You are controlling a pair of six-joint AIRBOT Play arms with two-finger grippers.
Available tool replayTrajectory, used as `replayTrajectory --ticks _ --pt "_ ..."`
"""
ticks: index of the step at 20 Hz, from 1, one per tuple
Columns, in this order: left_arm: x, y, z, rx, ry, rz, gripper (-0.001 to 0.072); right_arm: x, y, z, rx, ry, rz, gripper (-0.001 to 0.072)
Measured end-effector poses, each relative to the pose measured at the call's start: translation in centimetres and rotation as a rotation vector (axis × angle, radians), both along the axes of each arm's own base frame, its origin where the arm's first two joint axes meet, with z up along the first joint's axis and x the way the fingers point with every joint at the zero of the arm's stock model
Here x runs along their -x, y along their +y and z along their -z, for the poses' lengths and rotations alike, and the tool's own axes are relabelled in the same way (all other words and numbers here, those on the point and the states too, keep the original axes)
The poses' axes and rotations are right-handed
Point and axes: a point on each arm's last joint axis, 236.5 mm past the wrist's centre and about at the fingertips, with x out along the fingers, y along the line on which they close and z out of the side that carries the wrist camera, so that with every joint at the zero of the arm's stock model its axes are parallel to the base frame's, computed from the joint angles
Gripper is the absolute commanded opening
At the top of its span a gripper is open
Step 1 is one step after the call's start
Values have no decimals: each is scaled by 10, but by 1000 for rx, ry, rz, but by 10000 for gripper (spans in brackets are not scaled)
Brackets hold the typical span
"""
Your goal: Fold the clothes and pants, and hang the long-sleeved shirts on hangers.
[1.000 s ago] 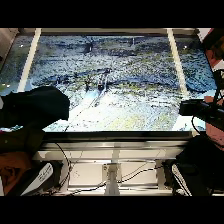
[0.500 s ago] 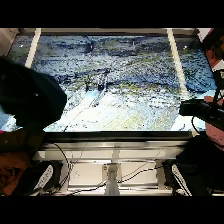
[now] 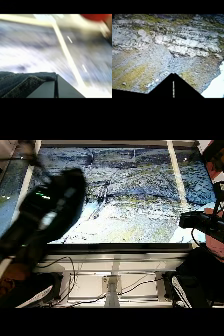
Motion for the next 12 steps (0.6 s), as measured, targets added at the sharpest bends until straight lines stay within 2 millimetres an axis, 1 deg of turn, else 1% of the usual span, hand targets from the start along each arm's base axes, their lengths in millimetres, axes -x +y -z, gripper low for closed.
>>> replayTrajectory --ticks 1,3,4,5,6,8,10,11,12 --pt "12 -32 21 -28 33 70 17 0 0 0 -1 0 0 57" --pt "43 -89 68 -94 101 198 16 0 1 0 -3 0 -1 57" --pt "59 -113 93 -121 144 251 16 0 0 0 -1 0 0 57" --pt "75 -132 114 -140 184 293 17 0 0 0 1 0 1 56" --pt "91 -148 135 -150 231 327 19 0 -2 0 1 0 8 56" --pt "117 -168 167 -159 319 368 20 -1 -4 -2 -7 -5 30 57" --pt "135 -179 185 -160 377 388 37 -4 -5 -5 -17 -19 44 57" --pt "140 -181 189 -157 393 393 173 -5 -5 -7 -20 -28 50 57" --pt "143 -183 189 -147 405 395 551 -6 -5 -8 -23 -35 53 57"
